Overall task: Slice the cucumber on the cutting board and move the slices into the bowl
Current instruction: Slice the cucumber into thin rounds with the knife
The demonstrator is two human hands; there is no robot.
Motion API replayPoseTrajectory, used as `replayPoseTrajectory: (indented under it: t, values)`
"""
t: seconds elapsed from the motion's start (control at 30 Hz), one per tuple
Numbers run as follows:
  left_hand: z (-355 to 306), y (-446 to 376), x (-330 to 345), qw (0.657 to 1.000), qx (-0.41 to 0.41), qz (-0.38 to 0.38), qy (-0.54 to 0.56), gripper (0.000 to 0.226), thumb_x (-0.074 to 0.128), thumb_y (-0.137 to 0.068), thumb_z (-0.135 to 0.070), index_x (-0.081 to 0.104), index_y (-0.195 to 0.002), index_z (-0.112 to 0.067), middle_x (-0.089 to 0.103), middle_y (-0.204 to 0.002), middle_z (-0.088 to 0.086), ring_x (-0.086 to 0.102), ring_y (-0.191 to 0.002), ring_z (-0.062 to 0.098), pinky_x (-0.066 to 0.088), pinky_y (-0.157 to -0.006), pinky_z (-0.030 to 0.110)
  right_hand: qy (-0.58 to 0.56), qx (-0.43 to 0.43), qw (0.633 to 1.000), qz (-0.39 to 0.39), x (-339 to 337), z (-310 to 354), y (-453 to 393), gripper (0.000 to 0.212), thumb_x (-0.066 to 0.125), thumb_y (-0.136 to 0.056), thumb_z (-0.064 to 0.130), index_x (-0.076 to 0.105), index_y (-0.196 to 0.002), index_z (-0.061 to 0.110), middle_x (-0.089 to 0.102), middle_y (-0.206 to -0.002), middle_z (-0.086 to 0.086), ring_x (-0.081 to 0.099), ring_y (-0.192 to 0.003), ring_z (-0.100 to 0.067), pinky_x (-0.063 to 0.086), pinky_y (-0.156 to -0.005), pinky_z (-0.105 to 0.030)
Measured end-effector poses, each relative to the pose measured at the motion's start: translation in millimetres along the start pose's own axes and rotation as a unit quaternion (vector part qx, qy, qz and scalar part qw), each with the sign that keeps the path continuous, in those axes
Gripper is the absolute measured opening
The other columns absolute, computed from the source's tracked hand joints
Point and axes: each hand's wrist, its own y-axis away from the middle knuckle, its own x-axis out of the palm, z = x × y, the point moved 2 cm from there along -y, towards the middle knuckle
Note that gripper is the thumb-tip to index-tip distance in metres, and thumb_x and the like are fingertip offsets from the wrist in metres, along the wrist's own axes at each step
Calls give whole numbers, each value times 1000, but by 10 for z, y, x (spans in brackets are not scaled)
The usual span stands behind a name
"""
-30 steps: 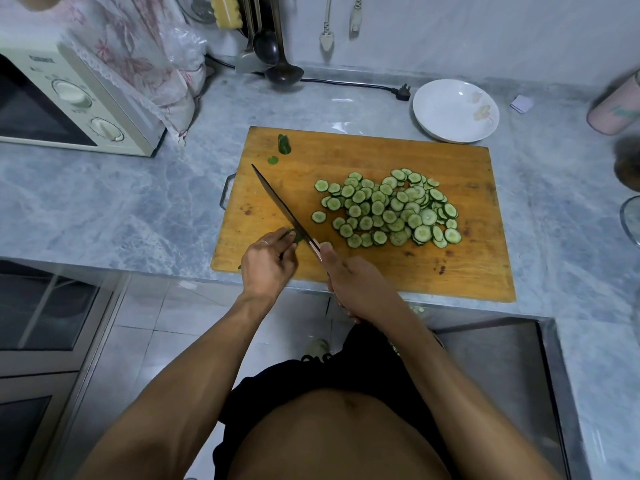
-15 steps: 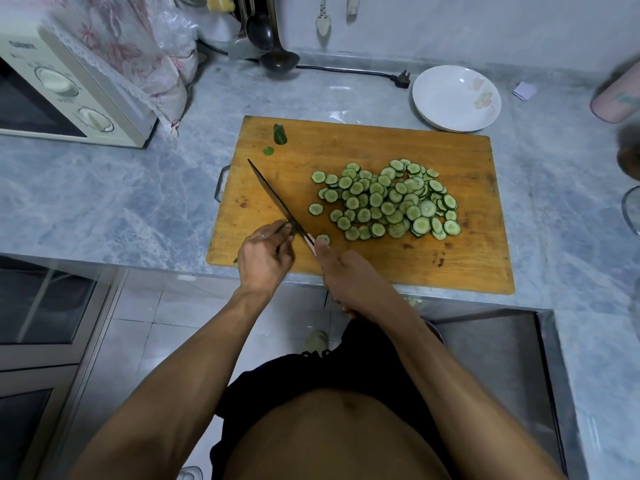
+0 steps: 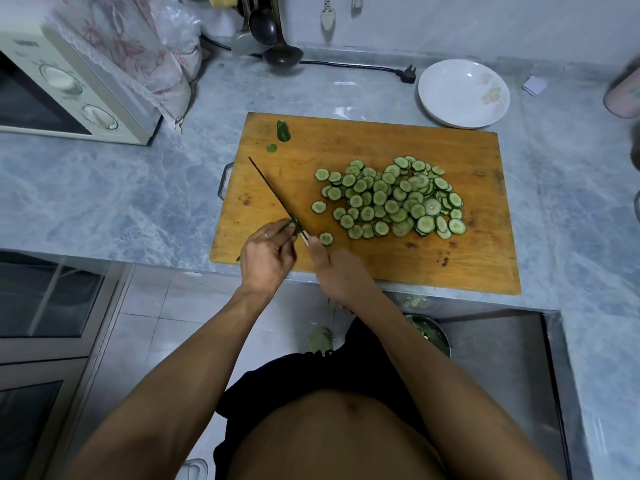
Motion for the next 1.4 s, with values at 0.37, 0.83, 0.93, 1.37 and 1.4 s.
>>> replayPoseTrajectory:
  t: [0.37, 0.83, 0.93, 1.37, 1.4]
  values:
    - [-39, -4, -86, 999, -25, 24, 4, 29, 68, -81, -3, 76, -108, -13, 70, -118, 6, 68, -100, 24, 56, -82, 31, -69, 16, 997, -28, -464, -244, -74, 75, 21, -98, 67, 48, -54, 11, 49, -48, -4, 47, -38, -17, 38, -42, -23]
    - [-63, 5, -107, 1000, -7, 8, -2, 28, 63, -80, -9, 77, -103, -12, 72, -113, 5, 69, -97, 24, 55, -77, 29, 22, -22, 999, 25, -247, -51, 231, 72, 21, -99, 64, 41, -51, 15, 48, -52, -4, 50, -51, -19, 38, -54, -30]
    - [-32, -6, -108, 1000, -3, 16, -11, 28, 61, -83, -12, 76, -106, -14, 71, -116, 3, 68, -98, 25, 56, -73, 31, 20, -21, 999, 28, -249, -36, 280, 71, 19, -100, 63, 45, -55, 14, 53, -56, -5, 55, -56, -20, 46, -61, -33]
    - [-21, -23, -87, 1000, -20, 16, 2, 27, 63, -79, -7, 77, -102, -6, 72, -111, 13, 70, -98, 26, 54, -85, 29, 2, -9, 999, 43, -222, -1, 279, 70, 21, -100, 63, 39, -52, 14, 43, -47, -2, 49, -46, -18, 38, -49, -27]
    - [-22, -24, -83, 1000, -18, 15, 2, 27, 62, -79, -7, 77, -103, -6, 72, -112, 12, 70, -98, 26, 54, -85, 30, -4, -5, 999, 39, -217, -11, 264, 71, 21, -99, 64, 38, -51, 15, 42, -45, -1, 48, -44, -17, 38, -47, -26]
